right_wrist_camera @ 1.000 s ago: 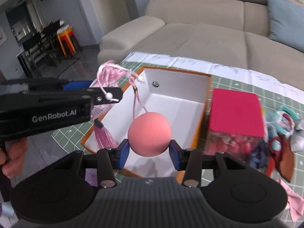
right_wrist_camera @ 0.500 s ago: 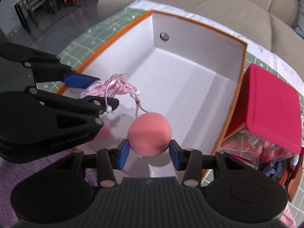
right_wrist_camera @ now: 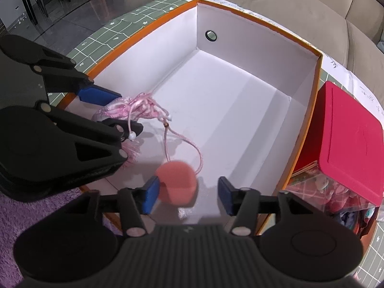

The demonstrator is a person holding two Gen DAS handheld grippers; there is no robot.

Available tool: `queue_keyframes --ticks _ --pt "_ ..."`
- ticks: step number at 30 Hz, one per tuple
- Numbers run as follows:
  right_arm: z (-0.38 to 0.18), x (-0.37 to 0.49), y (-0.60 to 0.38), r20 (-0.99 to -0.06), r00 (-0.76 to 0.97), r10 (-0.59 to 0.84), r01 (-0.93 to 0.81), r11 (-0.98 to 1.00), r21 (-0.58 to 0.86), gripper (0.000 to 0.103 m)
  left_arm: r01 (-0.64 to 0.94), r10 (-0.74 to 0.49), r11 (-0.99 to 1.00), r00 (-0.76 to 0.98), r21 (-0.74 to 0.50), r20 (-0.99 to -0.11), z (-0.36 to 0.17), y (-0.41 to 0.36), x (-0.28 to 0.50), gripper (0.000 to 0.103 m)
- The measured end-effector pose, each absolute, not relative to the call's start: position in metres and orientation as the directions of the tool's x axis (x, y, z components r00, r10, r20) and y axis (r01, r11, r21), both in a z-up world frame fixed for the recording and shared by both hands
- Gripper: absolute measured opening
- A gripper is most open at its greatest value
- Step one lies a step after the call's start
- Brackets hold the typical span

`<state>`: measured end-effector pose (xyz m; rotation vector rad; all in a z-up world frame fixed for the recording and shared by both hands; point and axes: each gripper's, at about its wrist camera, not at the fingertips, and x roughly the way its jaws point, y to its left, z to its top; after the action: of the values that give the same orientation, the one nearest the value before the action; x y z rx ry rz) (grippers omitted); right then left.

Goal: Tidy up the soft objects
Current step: 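Carry the pink ball and pink pouch into the orange box and release both, then withdraw both tools from the box back over the table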

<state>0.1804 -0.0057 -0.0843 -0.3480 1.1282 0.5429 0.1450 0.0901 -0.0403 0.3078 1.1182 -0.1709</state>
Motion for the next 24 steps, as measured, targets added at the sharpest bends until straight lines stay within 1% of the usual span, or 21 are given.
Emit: queue_keyframes --ticks 2,3,5,7,9,15,20,24 --pt "-0.084 0.18 -0.005 -0.917 0.322 0.235 -0.572 0.82 0.009 0.06 0.288 0.018 0.944 0.435 0.158 -0.9 -0.039 0.09 0.142 0.046" --pt "-0.085 0.18 -0.005 -0.916 0.323 0.236 -0.573 0.819 0.009 0.06 0.286 0.02 0.945 0.438 0.16 -0.899 -0.037 0.09 0.141 0.049" --pt "-0.082 0.178 -0.005 -0.914 0.332 0.235 -0.574 0.819 0.002 0.064 0.285 0.022 0.944 0.446 0.165 -0.895 -0.034 0.09 0.138 0.053" --pt "-0.077 0.174 -0.005 -0.909 0.343 0.238 -0.577 0.817 -0.004 0.067 0.284 0.022 0.944 0.456 0.169 -0.89 -0.03 0.09 0.135 0.054" --pt "-0.072 0.17 -0.005 -0.904 0.355 0.24 -0.58 0.814 -0.011 0.068 0.279 0.02 0.945 0.473 0.171 -0.881 -0.024 0.091 0.132 0.055" --pt "-0.047 0.155 -0.013 -0.874 0.41 0.26 -0.57 0.821 -0.023 0.075 0.243 0.001 0.956 0.563 0.167 -0.826 0.001 0.087 0.115 0.063" --pt "-0.025 0.135 -0.032 -0.836 0.464 0.293 -0.545 0.838 -0.009 0.077 0.23 -0.048 0.964 0.646 0.135 -0.762 0.022 0.077 0.094 0.065" --pt "-0.011 0.117 -0.055 -0.803 0.501 0.323 -0.503 0.864 0.034 0.078 0.225 -0.084 0.969 0.686 0.101 -0.723 0.032 0.066 0.076 0.065"
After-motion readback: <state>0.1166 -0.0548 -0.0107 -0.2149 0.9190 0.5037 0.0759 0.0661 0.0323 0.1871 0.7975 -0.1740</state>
